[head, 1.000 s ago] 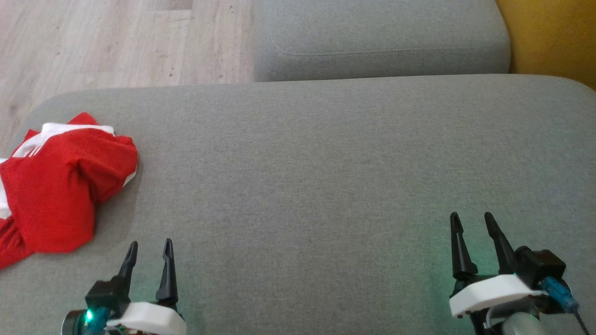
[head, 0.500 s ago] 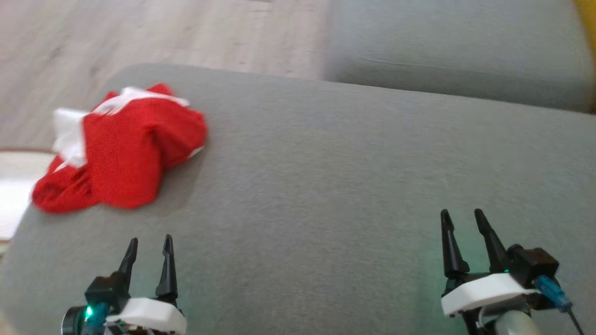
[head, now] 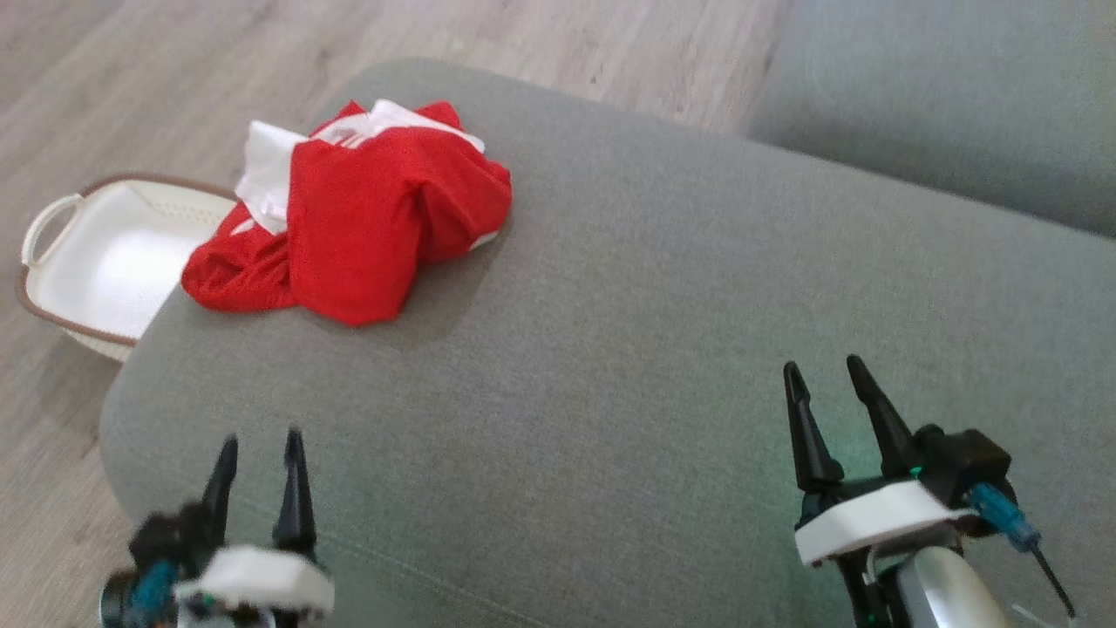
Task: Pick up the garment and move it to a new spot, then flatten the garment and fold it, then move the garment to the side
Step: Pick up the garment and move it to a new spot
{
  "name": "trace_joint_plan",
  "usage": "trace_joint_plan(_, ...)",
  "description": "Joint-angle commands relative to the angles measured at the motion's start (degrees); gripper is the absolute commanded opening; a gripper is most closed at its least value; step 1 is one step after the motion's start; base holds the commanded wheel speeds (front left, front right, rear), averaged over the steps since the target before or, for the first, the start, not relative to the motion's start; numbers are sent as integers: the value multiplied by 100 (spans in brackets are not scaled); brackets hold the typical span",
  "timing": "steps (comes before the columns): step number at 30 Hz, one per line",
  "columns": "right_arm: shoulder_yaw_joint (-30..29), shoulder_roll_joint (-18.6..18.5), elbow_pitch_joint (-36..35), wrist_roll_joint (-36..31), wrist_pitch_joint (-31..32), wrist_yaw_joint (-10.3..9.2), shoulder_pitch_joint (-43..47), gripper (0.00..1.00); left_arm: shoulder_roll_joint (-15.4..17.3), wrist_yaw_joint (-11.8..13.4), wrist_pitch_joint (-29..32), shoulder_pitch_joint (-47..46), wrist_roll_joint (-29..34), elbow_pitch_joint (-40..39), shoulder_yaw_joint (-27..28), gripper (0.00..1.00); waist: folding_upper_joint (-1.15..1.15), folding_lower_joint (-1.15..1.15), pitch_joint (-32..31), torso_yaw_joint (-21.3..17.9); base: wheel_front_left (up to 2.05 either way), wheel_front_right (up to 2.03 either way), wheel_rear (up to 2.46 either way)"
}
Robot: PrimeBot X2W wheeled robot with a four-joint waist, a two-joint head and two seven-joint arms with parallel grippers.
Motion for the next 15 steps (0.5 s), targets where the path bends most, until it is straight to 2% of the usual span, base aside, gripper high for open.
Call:
trace_joint_plan(1, 116, -48, -202, -67, -63, 44, -285, 100, 74, -37, 28, -512, -75, -281, 161, 100, 0, 0, 302, -184, 0, 0, 0)
trace_joint_plan(5, 105, -49, -214, -279, -63, 44, -518, 100, 376, -95, 476, -1213, -372, -696, -44, 100, 0, 0, 827, -449, 0, 0, 0)
trace_joint_plan(10, 117, -55, -216, -462, -63, 44, -786, 100, 1176, -108, 1325, -2257, -860, -968, -484, 100, 0, 0, 1411, -829, 0, 0, 0)
trace_joint_plan(15, 186, -59, -226, -554, -63, 44, -967, 100, 2030, -109, 2257, -3023, -1389, -609, -902, 100, 0, 0, 1748, -1242, 0, 0, 0)
